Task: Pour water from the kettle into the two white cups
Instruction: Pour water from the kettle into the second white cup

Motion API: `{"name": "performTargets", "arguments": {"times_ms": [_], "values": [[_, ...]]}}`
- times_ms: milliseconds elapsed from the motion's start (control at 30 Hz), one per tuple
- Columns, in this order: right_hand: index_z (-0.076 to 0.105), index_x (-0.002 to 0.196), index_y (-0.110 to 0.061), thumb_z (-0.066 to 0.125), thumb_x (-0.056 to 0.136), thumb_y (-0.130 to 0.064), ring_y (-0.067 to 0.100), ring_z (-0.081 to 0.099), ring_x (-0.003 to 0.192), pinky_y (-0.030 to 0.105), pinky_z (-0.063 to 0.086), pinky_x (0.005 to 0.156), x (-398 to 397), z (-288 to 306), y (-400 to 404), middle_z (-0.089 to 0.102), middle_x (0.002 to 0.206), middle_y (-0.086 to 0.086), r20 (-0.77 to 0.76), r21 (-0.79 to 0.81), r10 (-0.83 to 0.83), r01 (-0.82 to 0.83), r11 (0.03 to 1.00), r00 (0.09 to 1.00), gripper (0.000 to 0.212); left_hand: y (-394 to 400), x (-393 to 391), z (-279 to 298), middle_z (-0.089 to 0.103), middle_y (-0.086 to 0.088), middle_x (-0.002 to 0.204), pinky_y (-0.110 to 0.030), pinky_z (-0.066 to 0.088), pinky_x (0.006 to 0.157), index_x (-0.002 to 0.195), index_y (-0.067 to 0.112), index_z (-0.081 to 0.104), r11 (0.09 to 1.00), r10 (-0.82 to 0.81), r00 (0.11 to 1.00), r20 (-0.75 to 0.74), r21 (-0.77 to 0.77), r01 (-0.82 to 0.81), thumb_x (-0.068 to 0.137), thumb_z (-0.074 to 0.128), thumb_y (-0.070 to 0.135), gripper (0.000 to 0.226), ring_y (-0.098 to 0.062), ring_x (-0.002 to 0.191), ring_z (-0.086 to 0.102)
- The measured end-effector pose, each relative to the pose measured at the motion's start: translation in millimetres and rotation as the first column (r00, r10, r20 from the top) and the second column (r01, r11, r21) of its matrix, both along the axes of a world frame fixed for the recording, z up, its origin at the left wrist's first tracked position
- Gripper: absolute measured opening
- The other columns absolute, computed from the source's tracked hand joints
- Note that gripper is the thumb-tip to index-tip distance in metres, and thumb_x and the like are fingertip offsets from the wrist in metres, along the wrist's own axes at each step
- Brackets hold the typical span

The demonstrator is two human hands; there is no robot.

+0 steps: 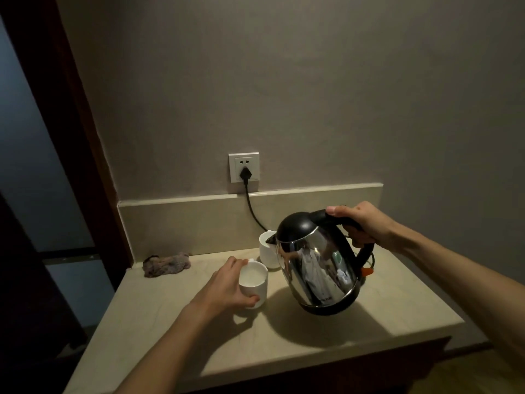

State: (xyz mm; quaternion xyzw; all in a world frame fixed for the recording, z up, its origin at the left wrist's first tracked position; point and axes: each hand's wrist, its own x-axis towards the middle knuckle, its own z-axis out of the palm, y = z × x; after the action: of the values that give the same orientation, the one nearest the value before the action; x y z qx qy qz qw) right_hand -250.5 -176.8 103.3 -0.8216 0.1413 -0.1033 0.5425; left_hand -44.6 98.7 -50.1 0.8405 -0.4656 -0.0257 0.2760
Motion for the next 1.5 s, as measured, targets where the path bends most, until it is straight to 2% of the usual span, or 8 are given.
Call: {"name": "performTargets", "arguments": {"times_ms": [200, 333, 467, 733, 933, 1133, 1400, 1500], "values": [[0.053, 0.054, -0.016, 0.07, 0.069, -0.068, 0.013, 0.032, 0.042, 0.022, 0.031, 0.043, 16, 16, 7, 0.038, 0.05, 0.0, -0.16, -0.118, 0.053, -0.073, 0.99, 0.986, 0.057, 1, -1, -1, 0.045, 0.012, 0.113, -0.028, 0.045, 0.089, 0.142, 0.024, 0.045, 1.0, 0.004, 1.0, 0.006, -0.014, -0.004, 0.057, 0.071, 0.066, 0.098, -0.013, 0.105, 0.053], [0.058, 0.051, -0.015, 0.075, 0.066, -0.069, 0.014, 0.035, 0.041, 0.022, 0.033, 0.043, 28, 22, 11, 0.042, 0.049, 0.001, -0.25, -0.234, 0.013, -0.074, 0.969, 0.968, 0.059, 0, 0, -2, 0.043, 0.012, 0.113, -0.029, 0.044, 0.086, 0.142, 0.023, 0.046, 1.0, 0.01, 1.0, 0.013, -0.009, -0.01, 0.058, 0.072, 0.065, 0.098, -0.015, 0.105, 0.053], [0.067, 0.061, -0.013, 0.07, 0.059, -0.072, 0.011, 0.04, 0.039, 0.022, 0.033, 0.043, 42, 21, 17, 0.047, 0.048, -0.002, -0.315, -0.321, -0.025, -0.082, 0.944, 0.949, 0.059, 0, 1, -3, 0.044, 0.011, 0.114, -0.031, 0.047, 0.088, 0.142, 0.023, 0.045, 1.0, 0.006, 1.0, 0.012, -0.009, -0.006, 0.058, 0.071, 0.066, 0.098, -0.016, 0.106, 0.054], [0.068, 0.061, -0.015, 0.071, 0.076, -0.064, 0.012, 0.045, 0.044, 0.023, 0.037, 0.046, 59, 18, 24, 0.054, 0.05, -0.001, -0.334, -0.383, -0.037, -0.099, 0.919, 0.942, 0.051, 1, 1, -2, 0.046, 0.007, 0.121, -0.027, 0.045, 0.088, 0.144, 0.022, 0.042, 1.0, -0.006, 1.0, -0.013, 0.006, 0.006, 0.062, 0.074, 0.063, 0.098, -0.016, 0.107, 0.053], [0.07, 0.067, -0.012, 0.07, 0.081, -0.059, 0.008, 0.047, 0.041, 0.02, 0.038, 0.044, 66, 23, 27, 0.056, 0.051, -0.002, -0.36, -0.409, -0.028, -0.131, 0.903, 0.932, 0.049, 0, 1, -3, 0.047, 0.004, 0.123, -0.033, 0.048, 0.091, 0.146, 0.022, 0.041, 1.0, 0.018, 1.0, 0.012, 0.022, -0.019, 0.061, 0.075, 0.063, 0.1, -0.02, 0.109, 0.056], [0.066, 0.061, -0.015, 0.069, 0.082, -0.058, 0.011, 0.048, 0.049, 0.021, 0.039, 0.049, 72, 28, 29, 0.054, 0.047, -0.005, -0.379, -0.452, -0.039, -0.149, 0.879, 0.924, 0.048, -1, 1, -5, 0.047, 0.004, 0.124, -0.032, 0.048, 0.091, 0.146, 0.023, 0.04, 1.0, 0.014, 1.0, 0.015, 0.017, -0.015, 0.063, 0.076, 0.062, 0.099, -0.02, 0.11, 0.056], [0.063, 0.06, -0.014, 0.069, 0.083, -0.057, 0.008, 0.046, 0.039, 0.021, 0.038, 0.045, 82, 39, 37, 0.049, 0.045, -0.005, -0.429, -0.475, -0.026, -0.201, 0.857, 0.903, 0.049, 0, 0, -5, 0.046, 0.005, 0.126, -0.03, 0.048, 0.09, 0.146, 0.023, 0.038, 1.0, 0.019, 1.0, 0.019, 0.022, -0.02, 0.064, 0.076, 0.062, 0.098, -0.019, 0.11, 0.055], [0.063, 0.064, -0.013, 0.07, 0.079, -0.062, 0.011, 0.045, 0.042, 0.022, 0.038, 0.046, 87, 42, 38, 0.048, 0.05, -0.002, -0.453, -0.481, -0.023, -0.222, 0.848, 0.891, 0.052, 0, 0, -4, 0.045, 0.004, 0.125, -0.034, 0.049, 0.092, 0.146, 0.022, 0.039, 1.0, 0.019, 1.0, 0.024, 0.023, -0.02, 0.064, 0.075, 0.063, 0.099, -0.021, 0.11, 0.055]]}}
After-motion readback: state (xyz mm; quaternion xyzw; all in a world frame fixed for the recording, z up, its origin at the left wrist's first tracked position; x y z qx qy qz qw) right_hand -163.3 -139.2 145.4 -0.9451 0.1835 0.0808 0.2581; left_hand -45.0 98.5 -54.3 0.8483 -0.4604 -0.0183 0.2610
